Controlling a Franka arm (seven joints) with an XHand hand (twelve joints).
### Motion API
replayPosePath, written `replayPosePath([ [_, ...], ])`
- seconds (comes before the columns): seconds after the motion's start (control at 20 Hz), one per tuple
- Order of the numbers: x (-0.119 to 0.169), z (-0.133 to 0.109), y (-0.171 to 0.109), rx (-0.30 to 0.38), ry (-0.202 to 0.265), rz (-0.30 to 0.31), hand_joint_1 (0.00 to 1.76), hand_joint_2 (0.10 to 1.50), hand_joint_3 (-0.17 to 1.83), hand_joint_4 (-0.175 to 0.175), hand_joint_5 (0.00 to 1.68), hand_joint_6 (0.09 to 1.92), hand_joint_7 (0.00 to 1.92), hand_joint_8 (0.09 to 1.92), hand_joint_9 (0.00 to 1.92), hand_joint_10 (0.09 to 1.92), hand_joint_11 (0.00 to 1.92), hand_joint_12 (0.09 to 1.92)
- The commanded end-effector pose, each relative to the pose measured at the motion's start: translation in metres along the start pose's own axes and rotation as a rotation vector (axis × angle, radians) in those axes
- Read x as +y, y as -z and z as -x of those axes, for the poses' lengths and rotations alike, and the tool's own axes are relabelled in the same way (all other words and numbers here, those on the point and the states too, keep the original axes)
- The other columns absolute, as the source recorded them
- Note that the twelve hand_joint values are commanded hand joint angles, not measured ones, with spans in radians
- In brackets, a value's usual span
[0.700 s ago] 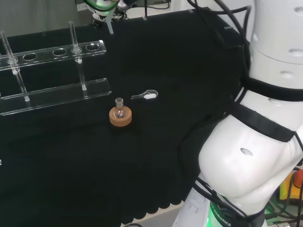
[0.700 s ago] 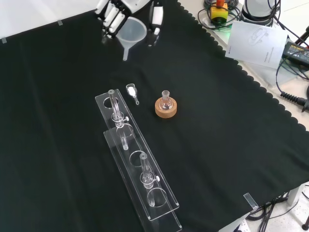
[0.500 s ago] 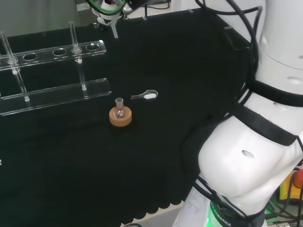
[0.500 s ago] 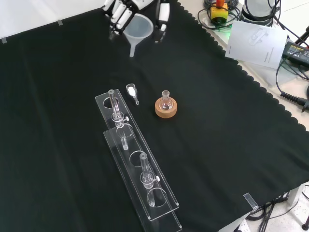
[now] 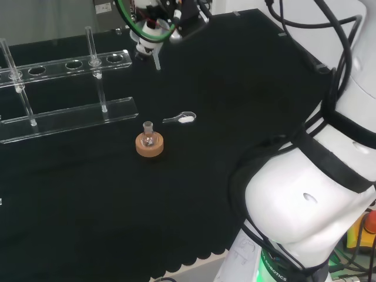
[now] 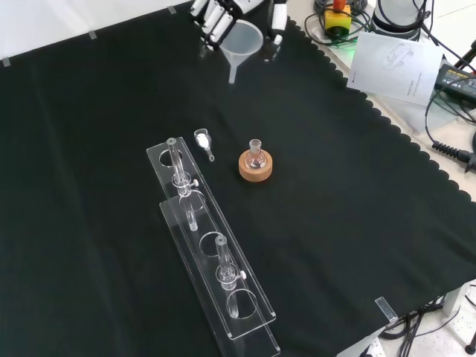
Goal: Place the funnel on the round-bottom flask.
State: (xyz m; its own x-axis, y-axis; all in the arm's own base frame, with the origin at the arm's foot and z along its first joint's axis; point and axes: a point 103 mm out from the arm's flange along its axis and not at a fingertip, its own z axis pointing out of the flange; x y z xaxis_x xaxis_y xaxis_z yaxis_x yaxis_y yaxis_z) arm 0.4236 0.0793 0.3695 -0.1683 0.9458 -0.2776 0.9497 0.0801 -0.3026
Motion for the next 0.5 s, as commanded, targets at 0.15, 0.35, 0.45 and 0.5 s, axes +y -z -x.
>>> replayPosePath([
  [0.15, -0.001, -0.024, -0.033, 0.037, 0.008, 0.017, 0.77, 0.73, 0.51, -0.055, 0.55, 0.09, 0.52, 0.71, 0.90, 0.62, 0.45, 1.31],
  [0.35, 0.009, -0.035, -0.048, 0.034, 0.021, -0.009, 0.77, 0.73, 0.51, -0.056, 0.55, 0.09, 0.52, 0.71, 0.90, 0.62, 0.46, 1.31],
  [0.45, 0.013, -0.038, -0.053, 0.031, 0.027, -0.021, 0.77, 0.73, 0.51, -0.056, 0.55, 0.09, 0.52, 0.71, 0.90, 0.62, 0.46, 1.31],
  [0.5, 0.014, -0.038, -0.055, 0.030, 0.029, -0.027, 0.77, 0.72, 0.51, -0.057, 0.55, 0.09, 0.52, 0.71, 0.90, 0.62, 0.45, 1.31],
])
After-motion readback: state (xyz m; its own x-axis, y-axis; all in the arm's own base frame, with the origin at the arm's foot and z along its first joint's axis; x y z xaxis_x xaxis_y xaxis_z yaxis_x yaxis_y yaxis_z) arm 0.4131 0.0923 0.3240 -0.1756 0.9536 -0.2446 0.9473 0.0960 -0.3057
